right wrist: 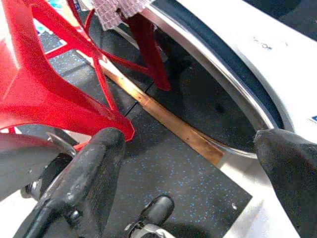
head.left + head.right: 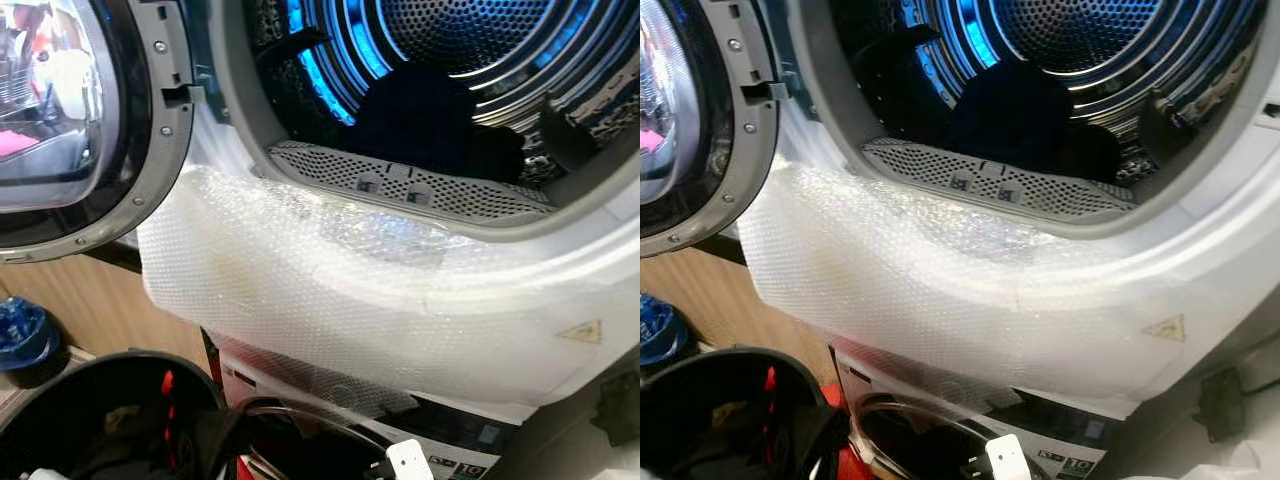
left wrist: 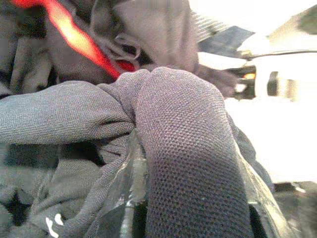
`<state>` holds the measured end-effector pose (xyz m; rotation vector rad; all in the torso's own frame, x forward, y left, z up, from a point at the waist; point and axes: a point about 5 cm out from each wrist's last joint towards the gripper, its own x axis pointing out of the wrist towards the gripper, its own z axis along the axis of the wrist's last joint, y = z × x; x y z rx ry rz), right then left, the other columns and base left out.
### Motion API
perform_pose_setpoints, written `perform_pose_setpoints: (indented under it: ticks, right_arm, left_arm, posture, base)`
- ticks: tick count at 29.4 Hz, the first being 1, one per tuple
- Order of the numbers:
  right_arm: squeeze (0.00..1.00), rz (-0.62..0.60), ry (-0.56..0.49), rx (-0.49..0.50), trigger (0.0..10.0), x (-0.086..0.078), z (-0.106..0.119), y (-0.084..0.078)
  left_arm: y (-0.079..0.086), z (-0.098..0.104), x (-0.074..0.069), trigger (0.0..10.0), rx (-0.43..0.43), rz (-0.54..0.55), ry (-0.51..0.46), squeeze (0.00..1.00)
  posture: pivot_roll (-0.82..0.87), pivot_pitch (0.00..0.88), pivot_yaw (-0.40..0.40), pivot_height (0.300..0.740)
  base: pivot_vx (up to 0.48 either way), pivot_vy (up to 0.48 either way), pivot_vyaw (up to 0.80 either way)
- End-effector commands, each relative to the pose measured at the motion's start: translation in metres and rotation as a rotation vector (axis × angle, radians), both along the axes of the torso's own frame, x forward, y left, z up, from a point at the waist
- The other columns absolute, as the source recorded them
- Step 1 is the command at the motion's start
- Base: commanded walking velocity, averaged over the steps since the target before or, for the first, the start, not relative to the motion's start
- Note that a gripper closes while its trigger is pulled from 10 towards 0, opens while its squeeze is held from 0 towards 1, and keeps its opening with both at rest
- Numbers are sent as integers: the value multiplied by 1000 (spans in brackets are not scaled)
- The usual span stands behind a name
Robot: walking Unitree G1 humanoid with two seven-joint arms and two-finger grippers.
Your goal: Clothes washing
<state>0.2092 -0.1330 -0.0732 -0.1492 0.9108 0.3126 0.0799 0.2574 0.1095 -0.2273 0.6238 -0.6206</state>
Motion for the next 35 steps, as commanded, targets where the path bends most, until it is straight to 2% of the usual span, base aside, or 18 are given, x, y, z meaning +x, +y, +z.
perform_pose_setpoints:
  ticks: [1,4,6,11,12,15,20,22,23,25,27,28,30,33,34,35]
  right_arm:
    - [0,0,9,4,10000,1,0,1]
    - [0,7,8,8,10000,2,1,2]
    - [0,15,9,11,10000,3,2,3]
    - [0,21,8,14,10000,4,2,4]
    - [0,26,9,16,10000,4,2,4]
    - [0,29,8,15,10000,5,3,4]
    - [0,43,8,12,10000,6,3,5]
    - [0,44,6,11,10000,7,4,5]
    - [0,47,4,11,10000,8,4,5]
    - [0,47,3,11,10000,8,5,6]
    - [0,43,-1,15,10000,9,5,7]
    - [0,41,-3,17,10000,10,6,7]
    - [0,34,-4,21,10000,10,6,8]
    - [0,16,-6,27,10000,10,6,8]
    - [0,12,-3,26,10000,8,5,7]
    - [0,10,-2,26,10000,8,4,7]
  left_arm:
    - [-5,13,-2,0,-65,-60,-31,0]
    - [-3,27,-13,0,-103,-97,-46,0]
    - [1,43,-18,0,-135,-103,-103,0]
    - [3,56,-20,0,-155,-94,-170,0]
    - [2,66,-18,0,-194,-86,-239,0]
    - [0,81,-15,0,-232,-101,-326,0]
    - [-22,119,-3,0,-335,-258,-505,0]
    - [-30,135,1,0,-357,-342,-558,0]
    - [-35,151,5,0,-384,-426,-611,0]
    - [-36,157,7,0,-394,-458,-632,0]
    - [-36,172,16,0,-415,-513,-681,0]
    - [-36,180,24,0,-422,-561,-706,0]
    - [-39,185,32,0,-419,-604,-713,0]
    - [-48,193,46,0,-352,-731,-711,0]
    - [-56,203,61,0,-315,-803,-744,0]
    - [-59,208,67,0,-297,-834,-763,0]
  posture:
    - [465,0,-62,740]
    - [476,0,-66,740]
    - [487,0,-72,740]
    - [498,0,-81,740]
    - [502,0,-86,740]
    - [508,0,-91,740]
    - [518,0,-101,740]
    - [523,0,-104,740]
    - [520,0,-102,740]
    - [519,0,-100,740]
    - [513,0,-96,740]
    - [504,0,-93,740]
    - [500,0,-91,740]
    - [482,0,-88,740]
    - [470,0,-84,740]
    - [452,0,-75,740]
  base:
    - [0,0,0]
    - [0,0,0]
    - [0,0,0]
    - [0,0,0]
    - [0,0,0]
    - [0,0,0]
    - [0,0,0]
    - [0,0,0]
    - [0,0,0]
    - [0,0,0]
    - [0,0,0]
    - [0,0,0]
    - [0,0,0]
    - [0,0,0]
    - [0,0,0]
    - [0,0,0]
